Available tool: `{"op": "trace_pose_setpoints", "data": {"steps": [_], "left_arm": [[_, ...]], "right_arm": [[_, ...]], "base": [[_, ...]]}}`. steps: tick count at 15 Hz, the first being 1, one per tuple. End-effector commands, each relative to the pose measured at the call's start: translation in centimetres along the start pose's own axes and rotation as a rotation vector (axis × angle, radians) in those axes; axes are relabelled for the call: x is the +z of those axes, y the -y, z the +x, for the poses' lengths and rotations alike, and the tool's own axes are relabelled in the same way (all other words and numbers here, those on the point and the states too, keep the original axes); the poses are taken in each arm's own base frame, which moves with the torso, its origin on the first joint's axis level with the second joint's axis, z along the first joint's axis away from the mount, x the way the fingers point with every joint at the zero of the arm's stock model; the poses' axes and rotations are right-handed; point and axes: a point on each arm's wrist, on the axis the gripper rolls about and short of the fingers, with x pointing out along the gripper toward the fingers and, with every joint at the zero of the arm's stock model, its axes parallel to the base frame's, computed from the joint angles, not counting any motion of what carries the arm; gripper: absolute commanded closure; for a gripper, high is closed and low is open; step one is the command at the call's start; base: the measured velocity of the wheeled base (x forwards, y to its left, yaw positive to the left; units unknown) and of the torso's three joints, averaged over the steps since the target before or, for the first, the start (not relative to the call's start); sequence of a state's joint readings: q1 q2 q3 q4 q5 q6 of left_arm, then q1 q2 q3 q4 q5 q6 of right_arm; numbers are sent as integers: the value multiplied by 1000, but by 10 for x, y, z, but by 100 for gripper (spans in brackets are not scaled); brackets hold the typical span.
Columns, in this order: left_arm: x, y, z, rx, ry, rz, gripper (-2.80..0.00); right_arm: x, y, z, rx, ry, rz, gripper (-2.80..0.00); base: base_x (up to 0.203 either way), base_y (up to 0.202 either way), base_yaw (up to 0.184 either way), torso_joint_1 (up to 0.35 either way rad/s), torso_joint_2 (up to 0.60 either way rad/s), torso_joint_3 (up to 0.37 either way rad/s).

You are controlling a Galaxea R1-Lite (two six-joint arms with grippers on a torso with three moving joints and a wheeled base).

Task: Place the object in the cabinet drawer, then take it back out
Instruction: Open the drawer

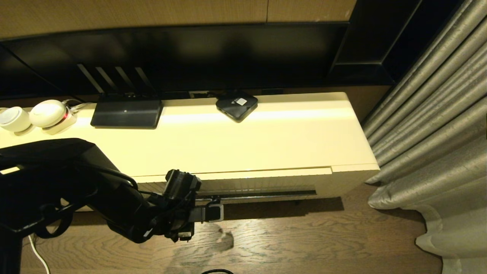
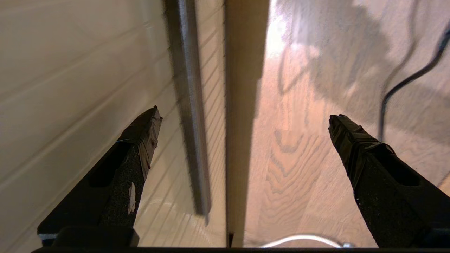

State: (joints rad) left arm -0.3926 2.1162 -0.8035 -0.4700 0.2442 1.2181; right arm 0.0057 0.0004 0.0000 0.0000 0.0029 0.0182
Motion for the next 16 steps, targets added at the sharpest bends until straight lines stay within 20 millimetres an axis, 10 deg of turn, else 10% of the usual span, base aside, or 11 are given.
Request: {"op": "trace_pose_setpoints", "data": {"steps": [1,16], "left_arm": [[0,-3,-1,23,-27,4,-280],[15,5,-5,20,-143,34,-280]], "right_arm": [[0,0,0,0,-1,0,0],[0,0,0,0,-1,0,0]], "base": [[0,0,0,0,0,0],[0,0,0,0,0,0]]}}
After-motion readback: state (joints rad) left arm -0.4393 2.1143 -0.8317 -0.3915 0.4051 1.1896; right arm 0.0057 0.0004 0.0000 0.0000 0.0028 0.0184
